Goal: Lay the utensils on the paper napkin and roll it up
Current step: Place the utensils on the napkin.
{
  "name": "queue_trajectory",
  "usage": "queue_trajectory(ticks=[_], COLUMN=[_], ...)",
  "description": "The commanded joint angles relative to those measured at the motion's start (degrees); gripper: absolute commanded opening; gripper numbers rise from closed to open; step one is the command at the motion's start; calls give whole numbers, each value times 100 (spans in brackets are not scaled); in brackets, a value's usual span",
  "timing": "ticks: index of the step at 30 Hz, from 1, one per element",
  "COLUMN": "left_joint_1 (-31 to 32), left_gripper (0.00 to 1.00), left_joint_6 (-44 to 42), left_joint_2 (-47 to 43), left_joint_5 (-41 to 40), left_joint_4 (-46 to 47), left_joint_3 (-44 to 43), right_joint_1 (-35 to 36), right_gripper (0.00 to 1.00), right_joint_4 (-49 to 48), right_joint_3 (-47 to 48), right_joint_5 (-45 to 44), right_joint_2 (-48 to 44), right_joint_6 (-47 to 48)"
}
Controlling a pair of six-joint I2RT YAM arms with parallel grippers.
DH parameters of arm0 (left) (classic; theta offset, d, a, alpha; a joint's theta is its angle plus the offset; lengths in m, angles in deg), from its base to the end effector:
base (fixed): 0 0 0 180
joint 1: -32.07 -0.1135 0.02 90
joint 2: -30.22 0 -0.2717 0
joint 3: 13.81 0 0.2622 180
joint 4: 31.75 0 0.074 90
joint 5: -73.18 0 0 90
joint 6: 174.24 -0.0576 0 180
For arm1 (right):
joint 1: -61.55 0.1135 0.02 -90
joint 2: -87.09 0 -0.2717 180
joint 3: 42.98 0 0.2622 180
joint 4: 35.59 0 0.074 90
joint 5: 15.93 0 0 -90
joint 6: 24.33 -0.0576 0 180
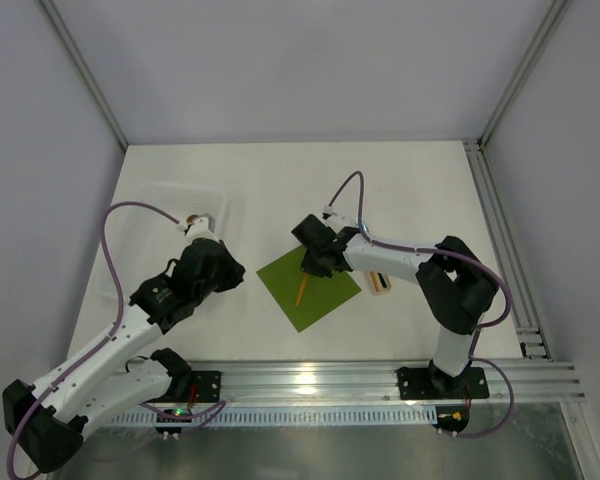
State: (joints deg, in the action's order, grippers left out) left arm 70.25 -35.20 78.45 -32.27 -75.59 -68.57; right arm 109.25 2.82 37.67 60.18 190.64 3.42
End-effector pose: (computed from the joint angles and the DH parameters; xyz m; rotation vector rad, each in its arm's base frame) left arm 0.1687 -0.1131 0.2675 -0.3626 2.2205 -0.5463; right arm 0.2711 0.2773 0.1616 0.4153 2.6044 0.3678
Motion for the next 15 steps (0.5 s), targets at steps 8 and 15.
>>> queue_trajectory(ticks=[8, 15], left_joint_1=[24, 24], left_gripper=[5, 6], left_joint_6=[-96, -78], left_joint_2=[3, -24], left_joint_5=[24, 50], left_joint_4=[11, 20], left_joint_3=[146, 146], right_joint_1=[46, 55], right_gripper=[4, 4], right_joint_4=[556, 645], right_joint_3=[649, 852], right_joint_5=[-342, -175], right_joint_2=[165, 403], right_joint_6=[996, 1243])
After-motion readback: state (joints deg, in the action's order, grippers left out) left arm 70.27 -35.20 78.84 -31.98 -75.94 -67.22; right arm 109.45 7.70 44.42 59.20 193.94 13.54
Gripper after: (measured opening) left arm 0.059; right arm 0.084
